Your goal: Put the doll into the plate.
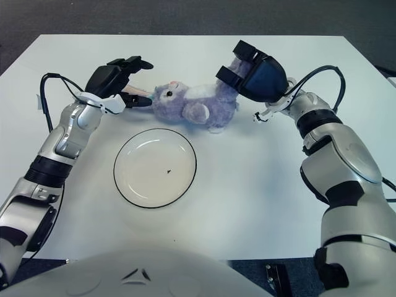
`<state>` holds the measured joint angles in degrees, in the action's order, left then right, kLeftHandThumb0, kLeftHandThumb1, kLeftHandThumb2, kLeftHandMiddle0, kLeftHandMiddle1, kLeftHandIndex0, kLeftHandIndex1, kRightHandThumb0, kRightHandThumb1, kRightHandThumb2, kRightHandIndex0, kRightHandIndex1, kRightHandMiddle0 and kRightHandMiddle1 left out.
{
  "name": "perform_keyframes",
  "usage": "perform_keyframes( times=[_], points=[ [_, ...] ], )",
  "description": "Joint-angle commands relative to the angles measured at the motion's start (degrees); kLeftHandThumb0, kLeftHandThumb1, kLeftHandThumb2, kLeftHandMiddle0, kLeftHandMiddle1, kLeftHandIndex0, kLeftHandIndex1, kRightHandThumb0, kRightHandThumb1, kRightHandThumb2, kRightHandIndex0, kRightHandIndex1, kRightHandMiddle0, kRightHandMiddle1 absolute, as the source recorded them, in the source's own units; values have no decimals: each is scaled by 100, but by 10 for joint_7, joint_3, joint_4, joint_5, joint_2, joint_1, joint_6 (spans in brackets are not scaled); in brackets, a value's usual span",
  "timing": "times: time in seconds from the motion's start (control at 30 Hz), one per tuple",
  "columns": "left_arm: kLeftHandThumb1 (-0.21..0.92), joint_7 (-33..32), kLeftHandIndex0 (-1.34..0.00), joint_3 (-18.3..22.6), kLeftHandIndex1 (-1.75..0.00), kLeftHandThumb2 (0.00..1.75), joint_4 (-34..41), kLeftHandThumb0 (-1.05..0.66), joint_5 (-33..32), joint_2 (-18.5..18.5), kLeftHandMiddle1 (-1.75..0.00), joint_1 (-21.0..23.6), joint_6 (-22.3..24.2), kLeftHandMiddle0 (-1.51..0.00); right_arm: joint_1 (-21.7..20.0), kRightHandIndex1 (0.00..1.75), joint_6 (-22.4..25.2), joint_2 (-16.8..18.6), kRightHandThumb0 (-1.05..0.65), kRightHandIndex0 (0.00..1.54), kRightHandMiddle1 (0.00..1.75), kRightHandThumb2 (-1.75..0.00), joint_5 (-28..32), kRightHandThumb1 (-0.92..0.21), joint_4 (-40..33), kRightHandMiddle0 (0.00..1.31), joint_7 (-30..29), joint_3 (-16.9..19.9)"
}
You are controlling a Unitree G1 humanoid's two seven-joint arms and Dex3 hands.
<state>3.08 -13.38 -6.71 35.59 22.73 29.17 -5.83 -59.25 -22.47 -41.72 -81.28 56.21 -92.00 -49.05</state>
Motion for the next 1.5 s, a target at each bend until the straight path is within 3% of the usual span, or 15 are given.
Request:
perform_keyframes(
  times=[0.0,0.23,0.57,0.7,0.8,0.9,1.1,1.47],
  points=[
    [92,11,-34,5,-65,15,0,-50,-12,5,-43,7,-5,-48,10,147,6,-15,0,56,151,-94,-10,-48,-29,55,-5,14],
    [92,21,-34,4,-61,15,3,-49,-23,11,-38,5,-17,-48,17,146,6,-18,0,57,150,-92,-18,-49,-39,55,-5,24],
    [92,39,-37,5,-46,9,7,-49,-41,20,-25,1,-42,-50,22,153,7,-19,0,57,156,-106,-26,-41,-47,56,-5,33],
    [92,74,-38,5,-39,8,27,-50,-81,23,-18,-4,-69,-51,22,155,10,-20,0,56,158,-109,-33,-41,-50,55,-5,31],
    [92,84,-39,6,-33,7,30,-51,-92,22,-14,-4,-70,-53,22,131,9,-19,0,66,169,-104,-35,-42,-51,51,-5,32],
    [92,106,-40,9,-31,8,28,-52,-123,18,-13,-1,-75,-53,22,126,9,-17,0,69,173,-105,-36,-41,-52,50,-5,32],
    [92,161,-39,11,-28,9,27,-58,-191,9,-10,8,-73,-52,23,138,8,-15,0,66,174,-112,-36,-38,-55,48,-5,33],
    [92,195,-36,10,-21,3,32,-66,-211,-1,-4,21,-51,-46,22,152,9,-13,0,60,175,-118,-37,-37,-56,46,-5,32]
  ],
)
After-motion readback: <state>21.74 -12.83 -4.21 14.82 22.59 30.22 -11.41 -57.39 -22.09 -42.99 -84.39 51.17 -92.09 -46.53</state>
